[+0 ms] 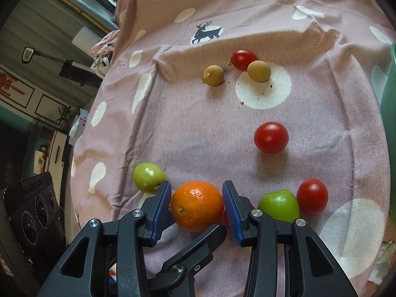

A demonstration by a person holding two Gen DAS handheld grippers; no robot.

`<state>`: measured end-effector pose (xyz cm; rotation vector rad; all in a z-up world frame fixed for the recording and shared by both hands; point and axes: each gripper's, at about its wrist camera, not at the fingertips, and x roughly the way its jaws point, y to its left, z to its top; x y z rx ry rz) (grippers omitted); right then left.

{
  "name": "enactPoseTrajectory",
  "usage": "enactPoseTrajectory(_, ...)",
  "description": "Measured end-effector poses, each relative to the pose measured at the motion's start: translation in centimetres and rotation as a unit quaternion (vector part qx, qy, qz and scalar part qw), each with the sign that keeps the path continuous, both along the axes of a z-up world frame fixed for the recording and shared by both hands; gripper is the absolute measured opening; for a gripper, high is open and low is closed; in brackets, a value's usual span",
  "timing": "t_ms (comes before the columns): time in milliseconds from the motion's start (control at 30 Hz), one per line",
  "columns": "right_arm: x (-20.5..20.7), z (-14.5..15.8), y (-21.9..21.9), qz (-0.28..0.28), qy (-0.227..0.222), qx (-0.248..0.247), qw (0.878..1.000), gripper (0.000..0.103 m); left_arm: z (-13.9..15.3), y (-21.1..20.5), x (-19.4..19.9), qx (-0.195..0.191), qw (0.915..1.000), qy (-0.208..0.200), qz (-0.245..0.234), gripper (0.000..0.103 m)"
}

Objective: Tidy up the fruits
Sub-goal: 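Close the right tool on the second orange and lift it, then carry the second orange with the right tool toward the green bowl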

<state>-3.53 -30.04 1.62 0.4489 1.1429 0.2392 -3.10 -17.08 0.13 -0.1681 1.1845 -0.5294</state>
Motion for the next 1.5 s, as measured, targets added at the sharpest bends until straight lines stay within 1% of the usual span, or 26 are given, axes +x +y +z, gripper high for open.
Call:
enactPoseTrajectory(367,0.4,-0.5,0.0,0.006,0.009,0.009,1.0,0.045,-0.1,0.0,0.2,-0.003,1.0,-0.005,0.002,0.047)
enactPoseTrajectory(667,0.1,-0.3,0.4,0.014,-0.001,0.003,1.0,0.046,0.2,0.2,0.0,-0.004,0.9999,-0.013,0.008,0.046)
enactPoseTrajectory(933,-0.9,1.5,0.4,0.01,-0.036,-0.001,0.999,0.046,2.0,0.4,-1.0,-0.02,0.9987,-0.045,0.012,0.046)
enactPoseTrajectory(1133,-1.8,3.1,0.2,0.003,-0.064,-0.001,0.998,0.046,3.5,0.3,-1.9,-0.024,0.9969,-0.074,0.012,0.046)
enactPoseTrajectory(1267,-2.4,4.2,0.2,0.0,-0.082,-0.002,0.997,0.046,4.6,0.0,-2.3,-0.02,0.9951,-0.096,0.013,0.047)
enactPoseTrajectory(1367,-2.8,4.9,0.2,-0.002,-0.095,-0.002,0.995,0.046,5.3,0.1,-2.6,-0.026,0.9938,-0.107,0.011,0.047)
enactPoseTrajectory(1500,-3.3,5.9,0.1,-0.003,-0.112,-0.003,0.994,0.046,6.2,-0.1,-3.1,-0.025,0.9919,-0.124,0.013,0.047)
